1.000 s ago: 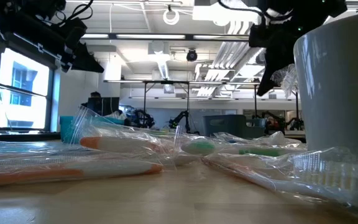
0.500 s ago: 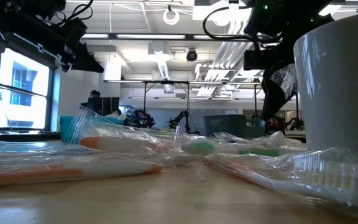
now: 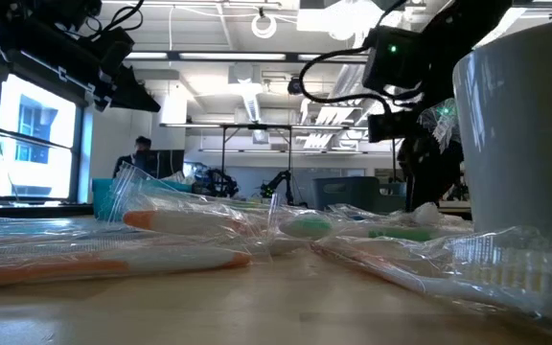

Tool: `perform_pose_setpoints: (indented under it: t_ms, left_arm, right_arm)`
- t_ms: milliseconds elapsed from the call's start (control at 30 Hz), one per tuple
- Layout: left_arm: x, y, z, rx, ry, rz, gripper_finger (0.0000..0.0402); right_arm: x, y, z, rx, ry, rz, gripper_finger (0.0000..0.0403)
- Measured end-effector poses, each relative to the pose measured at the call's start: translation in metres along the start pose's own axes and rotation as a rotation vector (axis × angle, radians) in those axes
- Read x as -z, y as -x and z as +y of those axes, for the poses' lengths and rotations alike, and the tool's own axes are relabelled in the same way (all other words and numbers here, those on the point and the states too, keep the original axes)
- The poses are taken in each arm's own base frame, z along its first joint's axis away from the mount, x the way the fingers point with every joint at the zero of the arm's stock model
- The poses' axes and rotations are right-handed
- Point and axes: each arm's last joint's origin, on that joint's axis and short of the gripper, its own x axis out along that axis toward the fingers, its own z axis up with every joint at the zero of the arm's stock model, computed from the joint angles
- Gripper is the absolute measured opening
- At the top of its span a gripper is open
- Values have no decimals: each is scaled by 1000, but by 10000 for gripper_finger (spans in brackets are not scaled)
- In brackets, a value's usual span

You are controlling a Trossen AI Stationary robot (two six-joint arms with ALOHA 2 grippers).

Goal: Pick & Place Toothbrushes
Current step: Put the orange toothbrush into the dark gray bin

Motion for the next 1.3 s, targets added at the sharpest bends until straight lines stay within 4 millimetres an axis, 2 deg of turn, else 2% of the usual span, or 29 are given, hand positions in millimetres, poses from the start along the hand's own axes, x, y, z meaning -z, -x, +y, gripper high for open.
perform_pose_setpoints:
  t_ms: [233, 733, 833, 1300]
  left_arm:
    - [0, 0, 0, 0, 0, 0, 1]
    - [0, 0, 0, -1, 0, 0, 1]
    - [0, 0, 0, -1, 0, 0, 1]
    - [0, 0, 0, -4, 0, 0, 1]
  right_arm:
    - [-2, -15, 3, 1, 27, 14, 203]
    - [-2, -13, 5, -13, 32, 7, 197]
    - [-2, -13, 5, -20, 32, 9, 174]
    - [-1, -13, 7, -79, 25, 18, 20]
